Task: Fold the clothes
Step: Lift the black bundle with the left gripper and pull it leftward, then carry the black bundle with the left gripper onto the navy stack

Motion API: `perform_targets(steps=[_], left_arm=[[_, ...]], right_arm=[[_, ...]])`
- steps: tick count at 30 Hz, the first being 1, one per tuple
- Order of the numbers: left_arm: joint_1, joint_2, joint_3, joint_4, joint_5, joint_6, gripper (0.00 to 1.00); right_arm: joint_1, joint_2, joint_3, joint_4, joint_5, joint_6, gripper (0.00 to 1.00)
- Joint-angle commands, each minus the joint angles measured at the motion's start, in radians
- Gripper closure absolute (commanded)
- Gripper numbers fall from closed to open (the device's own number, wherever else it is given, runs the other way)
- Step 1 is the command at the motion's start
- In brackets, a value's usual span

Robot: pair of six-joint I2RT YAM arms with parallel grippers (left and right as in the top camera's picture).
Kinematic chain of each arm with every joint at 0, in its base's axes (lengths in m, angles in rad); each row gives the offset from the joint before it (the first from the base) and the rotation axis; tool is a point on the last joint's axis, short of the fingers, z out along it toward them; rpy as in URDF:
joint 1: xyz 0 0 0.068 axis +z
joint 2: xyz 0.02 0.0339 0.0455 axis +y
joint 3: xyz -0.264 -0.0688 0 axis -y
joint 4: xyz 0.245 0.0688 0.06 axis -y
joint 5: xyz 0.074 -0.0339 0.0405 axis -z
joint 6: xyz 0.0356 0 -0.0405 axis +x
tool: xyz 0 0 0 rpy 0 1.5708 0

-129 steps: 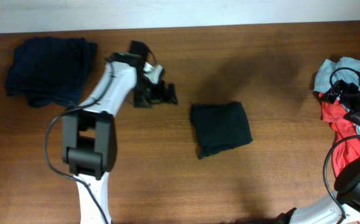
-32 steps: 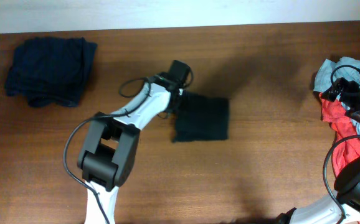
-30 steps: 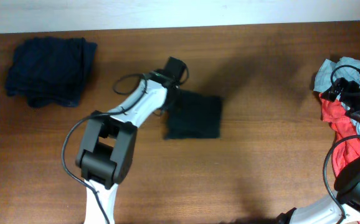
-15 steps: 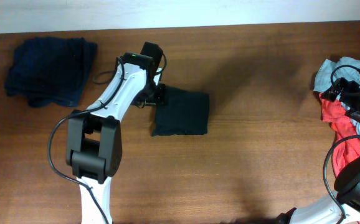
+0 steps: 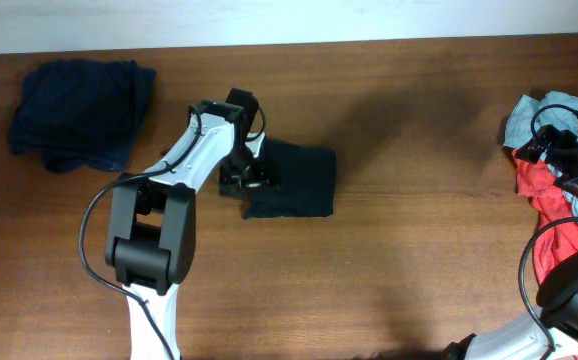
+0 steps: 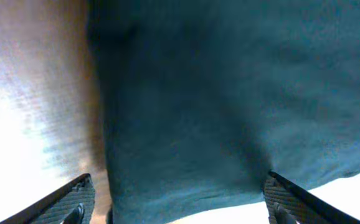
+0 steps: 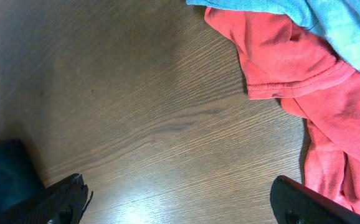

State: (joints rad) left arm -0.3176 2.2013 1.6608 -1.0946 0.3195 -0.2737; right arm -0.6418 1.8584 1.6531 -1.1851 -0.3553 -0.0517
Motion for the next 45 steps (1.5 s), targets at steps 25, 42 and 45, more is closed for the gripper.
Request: perform_targets(steps=[25,42,45], left_arm=[[-0.048,0.008,-0.138,0.140,-0.042,-0.130,0.99],[-0.053,-0.043,0.153,0.139,-0.283,-0.130,0.99],[-0.053,-0.043,0.194,0.154,-0.283,-0.113,1.00]], right_arm=[[-0.001,-0.004,0.006,0.000,0.013,0.008,0.01],[-0.001,-0.004,0.006,0.000,0.013,0.008,0.01],[-0.001,-0.004,0.006,0.000,0.013,0.008,0.02]])
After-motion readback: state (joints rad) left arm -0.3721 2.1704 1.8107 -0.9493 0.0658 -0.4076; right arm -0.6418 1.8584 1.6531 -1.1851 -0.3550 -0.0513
